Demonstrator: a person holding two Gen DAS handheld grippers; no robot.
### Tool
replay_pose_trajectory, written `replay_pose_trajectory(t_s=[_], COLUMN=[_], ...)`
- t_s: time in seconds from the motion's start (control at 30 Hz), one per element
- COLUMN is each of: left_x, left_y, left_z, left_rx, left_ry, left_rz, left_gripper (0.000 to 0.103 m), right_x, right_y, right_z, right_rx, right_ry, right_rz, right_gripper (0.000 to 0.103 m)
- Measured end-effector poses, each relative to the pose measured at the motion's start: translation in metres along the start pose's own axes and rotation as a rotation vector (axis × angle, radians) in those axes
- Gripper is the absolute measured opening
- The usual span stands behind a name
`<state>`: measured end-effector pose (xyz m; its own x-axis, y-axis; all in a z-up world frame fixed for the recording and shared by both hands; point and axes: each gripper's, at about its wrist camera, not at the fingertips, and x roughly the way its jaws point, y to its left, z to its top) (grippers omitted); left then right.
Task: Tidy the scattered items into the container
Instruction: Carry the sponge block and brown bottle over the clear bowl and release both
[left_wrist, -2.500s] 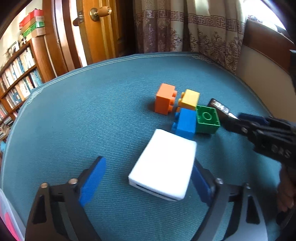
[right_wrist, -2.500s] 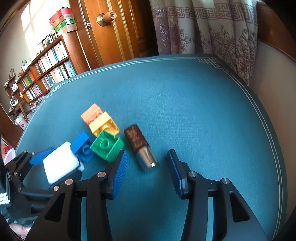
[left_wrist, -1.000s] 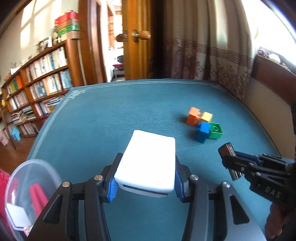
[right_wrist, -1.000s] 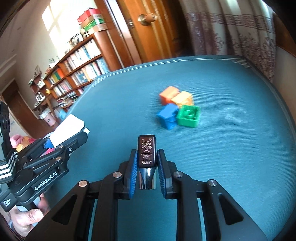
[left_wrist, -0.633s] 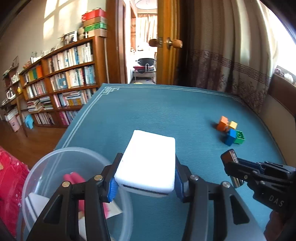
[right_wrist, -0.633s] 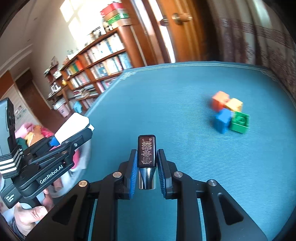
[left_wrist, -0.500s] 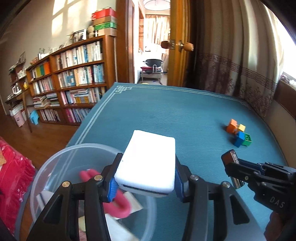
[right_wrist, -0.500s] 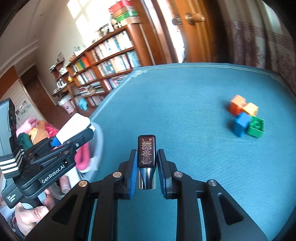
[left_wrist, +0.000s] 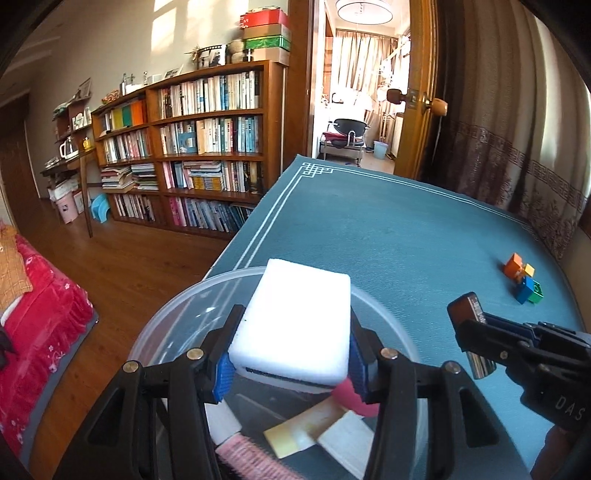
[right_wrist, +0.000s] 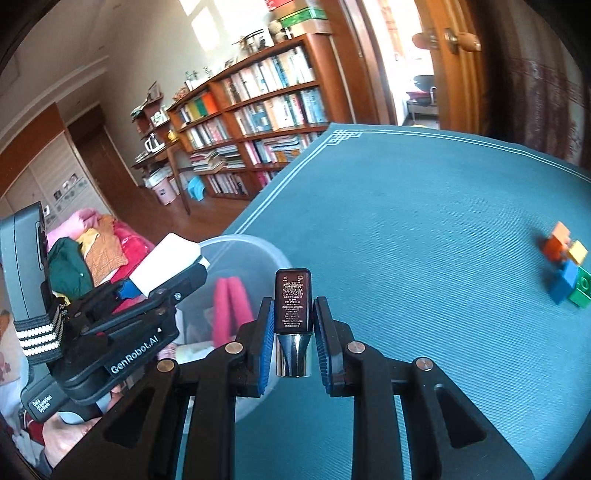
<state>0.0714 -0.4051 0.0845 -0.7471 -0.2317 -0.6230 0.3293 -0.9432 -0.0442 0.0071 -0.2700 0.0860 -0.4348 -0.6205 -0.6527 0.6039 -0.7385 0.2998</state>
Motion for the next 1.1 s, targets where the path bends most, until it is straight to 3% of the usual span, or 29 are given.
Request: replay_pose_trajectory(t_s=[0.17, 0.23, 0.27, 0.3, 0.8, 0.87, 0.93, 1.1], left_x=[0.003, 0.004, 0.004, 0.002, 0.003, 0.003, 0.002, -0.004], left_y=[0.012, 0.018, 0.021, 0.024, 0.043, 0.041, 0.041, 0.042], left_z=[-0.003, -0.003, -0.004, -0.004, -0.002, -0.001, -0.001, 0.001], left_rx=[-0.016, -0.029, -0.039, -0.046, -0.11, -0.104, -0.099, -0.114], left_ry=[0.018, 0.027, 0.024, 0.019, 0.035, 0.035, 0.028, 0.008], left_rz=[-0.002, -0.004, -0.004, -0.004, 0.003, 0.008, 0.023, 0.035], left_gripper=[0.059, 0.071, 0.081, 0.082, 0.089, 0.089, 0.089, 0.089], right_x=[0.018, 0.024, 0.027, 0.03, 0.047, 0.046, 0.042, 0.036], right_y=[0.015, 0.019, 0.02, 0.02, 0.016, 0.015, 0.015, 0.022], right_z=[0.006, 0.007, 0.008, 0.007, 0.009, 0.009, 0.009, 0.01], right_rx=[-0.02, -0.021, -0.018, -0.014, -0.003, -0.002, 0.004, -0.027], right_ry=[0.022, 0.035, 0.044, 0.05, 0.082, 0.078, 0.066, 0.047], right_rz=[0.014, 0.019, 0.027, 0.034, 0.039, 0.051, 0.084, 0.099], right_gripper=[0.023, 0.023, 0.024, 0.023, 0.024, 0.03, 0.045, 0.046])
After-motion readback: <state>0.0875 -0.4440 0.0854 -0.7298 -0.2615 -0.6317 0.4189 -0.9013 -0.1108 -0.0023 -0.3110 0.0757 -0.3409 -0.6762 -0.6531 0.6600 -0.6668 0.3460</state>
